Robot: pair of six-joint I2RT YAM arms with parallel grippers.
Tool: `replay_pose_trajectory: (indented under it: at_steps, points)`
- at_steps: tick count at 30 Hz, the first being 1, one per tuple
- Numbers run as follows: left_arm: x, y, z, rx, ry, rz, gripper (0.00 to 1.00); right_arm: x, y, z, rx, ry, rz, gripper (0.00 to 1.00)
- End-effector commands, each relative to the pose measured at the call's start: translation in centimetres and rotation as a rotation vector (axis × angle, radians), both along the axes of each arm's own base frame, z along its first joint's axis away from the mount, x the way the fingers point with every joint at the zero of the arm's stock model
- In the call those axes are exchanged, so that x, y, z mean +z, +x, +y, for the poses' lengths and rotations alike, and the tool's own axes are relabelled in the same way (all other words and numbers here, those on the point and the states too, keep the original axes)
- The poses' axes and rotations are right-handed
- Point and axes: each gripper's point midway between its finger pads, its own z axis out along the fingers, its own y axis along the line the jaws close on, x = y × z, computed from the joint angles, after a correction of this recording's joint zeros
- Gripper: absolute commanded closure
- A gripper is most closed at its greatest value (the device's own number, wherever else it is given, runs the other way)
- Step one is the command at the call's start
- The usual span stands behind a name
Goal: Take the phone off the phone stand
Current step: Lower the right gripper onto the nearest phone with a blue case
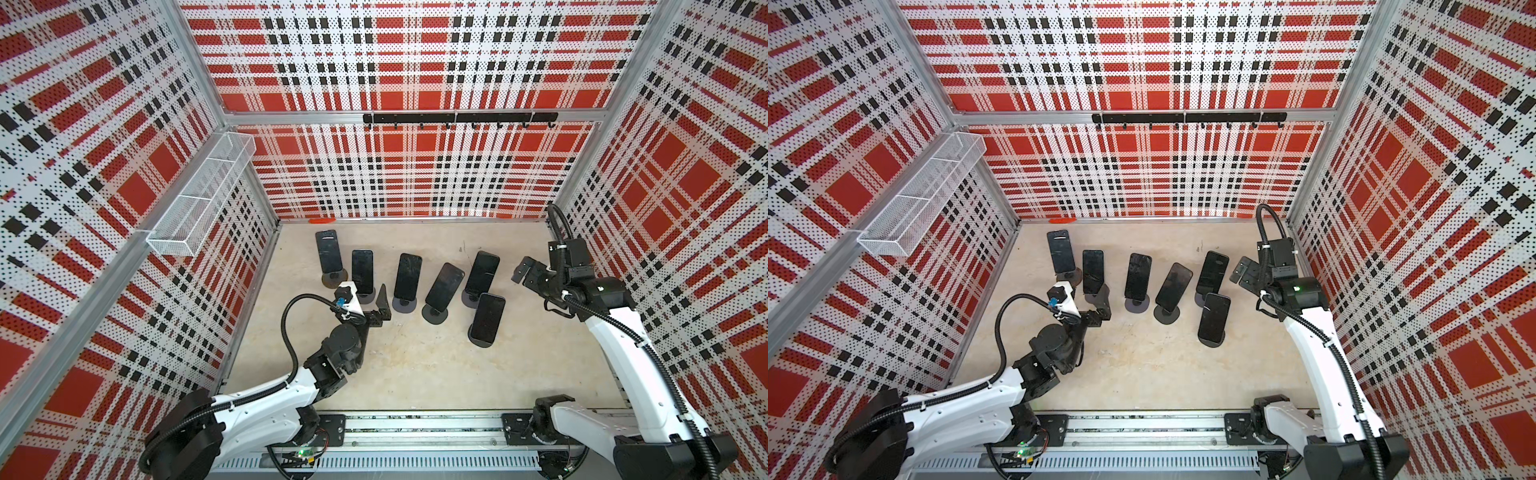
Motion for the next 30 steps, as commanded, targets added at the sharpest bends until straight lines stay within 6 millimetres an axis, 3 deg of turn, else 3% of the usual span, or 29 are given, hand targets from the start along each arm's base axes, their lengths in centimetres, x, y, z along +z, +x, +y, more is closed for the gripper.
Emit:
replay_pose_trajectory:
  at_steps: [1, 5, 12, 18, 22, 30]
  points:
    - [-0.3, 0.2, 2.0, 0.077, -0.064, 0.01, 0.02, -1.7, -0.8, 3.9, 0.112, 0.108, 0.088, 0.0]
    - [-0.8, 0.7, 2.0, 0.03, -0.099, 0.02, 0.02, -4.1, -1.3, 4.9, 0.131, 0.0, 0.221, 0.0]
    - [-1.8, 1.0, 3.5, 0.139, -0.083, 0.043, 0.02, -6.7, -2.3, 5.7, 0.114, -0.092, 0.366, 0.0]
    - [-1.7, 0.6, 2.6, 0.138, -0.015, 0.043, 0.02, -8.9, -2.4, 6.5, 0.084, -0.12, 0.447, 0.0]
    - [-1.8, 0.7, 2.2, 0.138, 0.006, 0.049, 0.02, -9.2, -1.7, 7.9, 0.109, -0.117, 0.442, 0.0]
    - [-1.8, 0.7, 2.0, 0.13, 0.017, 0.048, 0.02, -10.5, -0.9, 7.9, 0.101, -0.16, 0.465, 0.0]
